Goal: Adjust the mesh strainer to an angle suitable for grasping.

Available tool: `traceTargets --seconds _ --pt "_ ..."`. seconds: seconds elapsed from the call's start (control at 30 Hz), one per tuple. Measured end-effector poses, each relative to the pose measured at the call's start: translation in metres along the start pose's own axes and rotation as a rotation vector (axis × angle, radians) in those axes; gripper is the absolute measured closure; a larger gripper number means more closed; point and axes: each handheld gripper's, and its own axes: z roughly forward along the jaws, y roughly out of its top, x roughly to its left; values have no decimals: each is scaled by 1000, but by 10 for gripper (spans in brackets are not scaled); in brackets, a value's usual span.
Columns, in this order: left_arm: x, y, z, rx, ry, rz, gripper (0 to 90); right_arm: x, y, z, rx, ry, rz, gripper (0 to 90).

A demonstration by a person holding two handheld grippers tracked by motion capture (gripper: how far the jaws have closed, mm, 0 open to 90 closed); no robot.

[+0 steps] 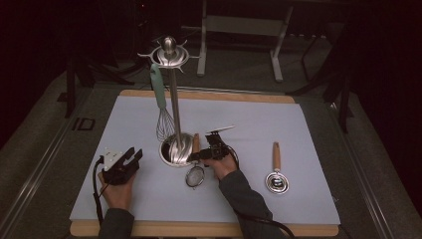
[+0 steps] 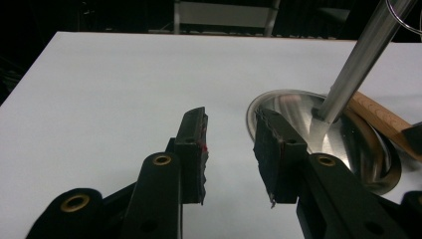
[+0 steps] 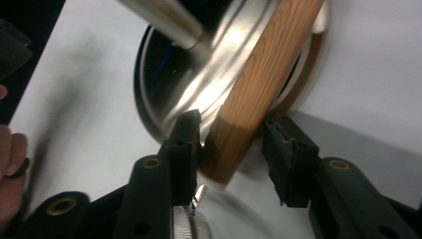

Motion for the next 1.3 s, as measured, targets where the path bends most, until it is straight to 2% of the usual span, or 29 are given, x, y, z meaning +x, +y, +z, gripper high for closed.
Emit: traceTargets --seconds 0.1,0.2,0.3,0.47,0.6,0.83,0.93,1.3 --pt "1 0 -1 0 2 0 655 8 -1 4 -7 15 -26 651" --pt "1 0 -2 -7 1 -3 655 13 0 5 2 35 -17 682" --pt "2 -1 -2 -3 3 -1 655 17 -1 2 -13 23 -22 699" --pt "1 -1 -1 3 2 2 653 15 -2 -12 -55 11 -27 716" --pt "-1 -2 1 13 5 12 638 12 -3 -25 -88 16 -40 717" --pt "3 -5 3 25 14 3 637 11 -5 -47 -148 27 -67 717" --pt "6 -7 4 33 19 -5 637 13 -5 -54 -160 41 -77 717" --pt "5 -9 4 43 23 1 631 24 -4 -73 -203 28 -142 716"
